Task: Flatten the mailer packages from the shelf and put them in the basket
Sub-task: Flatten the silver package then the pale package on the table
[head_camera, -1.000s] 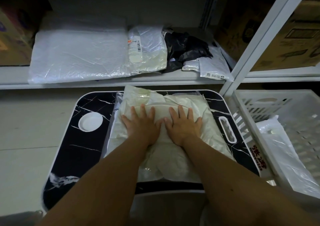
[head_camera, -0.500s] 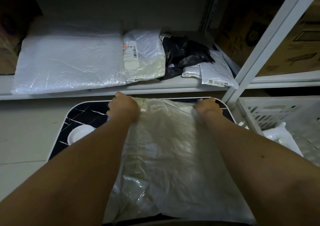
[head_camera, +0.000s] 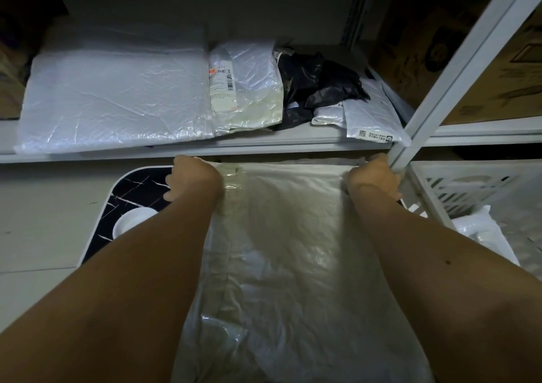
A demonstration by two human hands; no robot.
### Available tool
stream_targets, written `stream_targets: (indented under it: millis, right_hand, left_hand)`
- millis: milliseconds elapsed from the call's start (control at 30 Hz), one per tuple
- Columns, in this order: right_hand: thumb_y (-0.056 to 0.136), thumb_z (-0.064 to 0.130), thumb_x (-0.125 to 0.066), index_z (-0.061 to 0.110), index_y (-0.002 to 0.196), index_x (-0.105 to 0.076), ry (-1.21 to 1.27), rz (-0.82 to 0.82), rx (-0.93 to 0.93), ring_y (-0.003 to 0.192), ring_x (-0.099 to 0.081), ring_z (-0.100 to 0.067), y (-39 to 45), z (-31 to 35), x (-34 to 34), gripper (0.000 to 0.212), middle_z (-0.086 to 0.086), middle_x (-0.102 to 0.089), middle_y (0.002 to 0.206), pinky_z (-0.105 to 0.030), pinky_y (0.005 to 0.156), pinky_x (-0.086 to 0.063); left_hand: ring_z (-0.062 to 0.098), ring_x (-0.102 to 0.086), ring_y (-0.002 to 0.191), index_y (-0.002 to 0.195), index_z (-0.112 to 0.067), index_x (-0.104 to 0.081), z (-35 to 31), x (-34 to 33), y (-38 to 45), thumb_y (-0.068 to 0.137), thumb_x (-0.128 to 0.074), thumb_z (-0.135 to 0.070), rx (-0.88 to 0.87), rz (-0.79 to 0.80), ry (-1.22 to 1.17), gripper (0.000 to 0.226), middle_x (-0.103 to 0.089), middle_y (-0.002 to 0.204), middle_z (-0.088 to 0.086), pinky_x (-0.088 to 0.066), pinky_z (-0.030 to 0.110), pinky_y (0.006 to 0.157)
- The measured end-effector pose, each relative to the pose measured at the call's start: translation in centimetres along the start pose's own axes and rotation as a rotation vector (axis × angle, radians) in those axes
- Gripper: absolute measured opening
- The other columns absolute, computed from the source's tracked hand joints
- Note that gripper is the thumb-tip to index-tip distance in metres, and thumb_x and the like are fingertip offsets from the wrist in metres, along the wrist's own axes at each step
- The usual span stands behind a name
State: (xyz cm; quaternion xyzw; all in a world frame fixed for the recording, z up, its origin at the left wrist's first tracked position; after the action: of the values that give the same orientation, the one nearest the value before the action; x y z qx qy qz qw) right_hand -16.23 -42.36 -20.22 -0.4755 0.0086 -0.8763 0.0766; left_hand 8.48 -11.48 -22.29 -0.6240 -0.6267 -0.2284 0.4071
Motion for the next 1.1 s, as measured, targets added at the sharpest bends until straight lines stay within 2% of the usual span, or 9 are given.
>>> stream_targets:
  millis: [133,233,367,433,500,600,700,967,1100]
  right_hand:
    - [0.094,0.018,-0.053,0.019,0.124,-0.048,0.004,-0.064,0.021,0.123,-0.040,-0.030,-0.9,-0.3,0.5,0.030,-0.011,-0.059,0.119,-0.045,0.093,-0.033]
    - [0.095,0.025,-0.053,0.014,0.134,-0.040,-0.042,-0.031,-0.041,0.128,-0.038,-0.032,-1.6,-0.6,0.0,0.042,-0.013,-0.051,0.134,-0.051,0.099,-0.034]
    - [0.100,0.043,-0.033,0.020,0.150,-0.023,-0.286,-0.081,0.259,0.144,-0.021,-0.031,-5.0,2.8,-0.8,0.056,-0.009,-0.025,0.157,-0.061,0.112,-0.017]
    - [0.101,0.048,-0.021,0.028,0.154,-0.012,-0.332,-0.033,0.475,0.149,-0.006,-0.028,-8.6,5.1,-2.1,0.057,-0.003,-0.009,0.162,-0.063,0.113,-0.005]
    - [0.101,0.050,-0.016,0.033,0.154,-0.009,-0.330,0.098,0.586,0.149,0.004,-0.028,-12.0,5.9,-4.0,0.055,-0.001,-0.001,0.163,-0.066,0.113,0.002]
    - [0.101,0.052,-0.012,0.038,0.154,-0.008,-0.400,0.336,0.578,0.149,0.012,-0.028,-15.0,4.0,-7.2,0.055,0.000,0.006,0.163,-0.067,0.111,0.006]
    - [0.101,0.052,-0.010,0.039,0.154,-0.002,-0.457,0.420,0.548,0.148,0.013,-0.029,-14.9,2.0,-8.1,0.055,-0.002,0.008,0.163,-0.066,0.112,0.007]
    - [0.100,0.054,-0.008,0.036,0.154,0.002,-0.459,0.467,0.516,0.149,0.010,-0.023,-12.8,0.5,-7.7,0.057,-0.001,0.010,0.163,-0.058,0.117,0.003]
    - [0.103,0.034,-0.030,0.024,0.155,-0.001,-0.433,0.383,0.562,0.150,0.006,-0.025,-13.1,0.9,-5.8,0.061,-0.005,0.007,0.163,-0.053,0.119,-0.005]
  left_hand:
    - [0.031,-0.046,0.120,0.122,-0.011,-0.046,0.4,1.5,-1.0,0.102,-0.036,-0.027,-0.002,-0.099,-0.028,0.028,-0.057,0.123,0.012,-0.031,0.046,0.097]
    - [0.030,-0.044,0.121,0.121,-0.012,-0.044,0.1,2.0,-1.7,0.102,-0.036,-0.029,-0.066,-0.181,-0.028,0.027,-0.055,0.124,0.011,-0.030,0.048,0.100]
    - [0.028,-0.022,0.143,0.141,-0.016,-0.031,-3.5,1.9,-5.5,0.099,-0.027,-0.041,-0.496,-0.304,0.285,0.049,-0.030,0.151,0.011,-0.014,0.057,0.114]
    - [0.027,-0.005,0.148,0.149,-0.022,-0.021,-5.1,-0.4,-9.0,0.099,-0.018,-0.047,-0.769,-0.178,0.456,0.055,-0.015,0.159,0.007,-0.005,0.058,0.115]
    - [0.029,0.007,0.148,0.152,-0.027,-0.010,-4.5,-3.2,-11.7,0.098,-0.010,-0.050,-0.890,0.005,0.587,0.058,-0.002,0.161,0.006,-0.001,0.061,0.115]
    - [0.036,0.016,0.145,0.151,-0.034,0.009,-1.5,-6.0,-12.5,0.096,-0.008,-0.054,-0.817,0.188,0.772,0.061,0.016,0.160,0.008,0.001,0.064,0.112]
    - [0.038,0.019,0.144,0.150,-0.039,0.012,0.0,-6.4,-11.8,0.094,-0.004,-0.061,-0.752,0.260,0.801,0.062,0.020,0.159,0.005,0.004,0.065,0.111]
    - [0.024,0.009,0.148,0.153,-0.029,0.004,0.9,-4.0,-11.6,0.100,-0.008,-0.052,-0.944,0.287,0.784,0.059,0.010,0.161,0.001,0.000,0.052,0.118]
    - [0.024,0.004,0.149,0.154,-0.021,-0.001,2.6,-1.5,-11.2,0.101,-0.014,-0.048,-0.917,0.256,0.771,0.061,0.007,0.161,0.006,-0.006,0.046,0.120]
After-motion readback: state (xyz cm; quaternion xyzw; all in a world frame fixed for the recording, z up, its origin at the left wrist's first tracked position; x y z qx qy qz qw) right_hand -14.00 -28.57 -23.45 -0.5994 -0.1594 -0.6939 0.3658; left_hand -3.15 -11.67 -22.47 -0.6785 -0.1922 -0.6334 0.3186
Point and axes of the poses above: each hand's wrist, its own y-axis towards the middle knuckle, its own x-axis out of the back of the hand, z = x × y, the point moved 9 cm from there along y, towards the middle knuckle
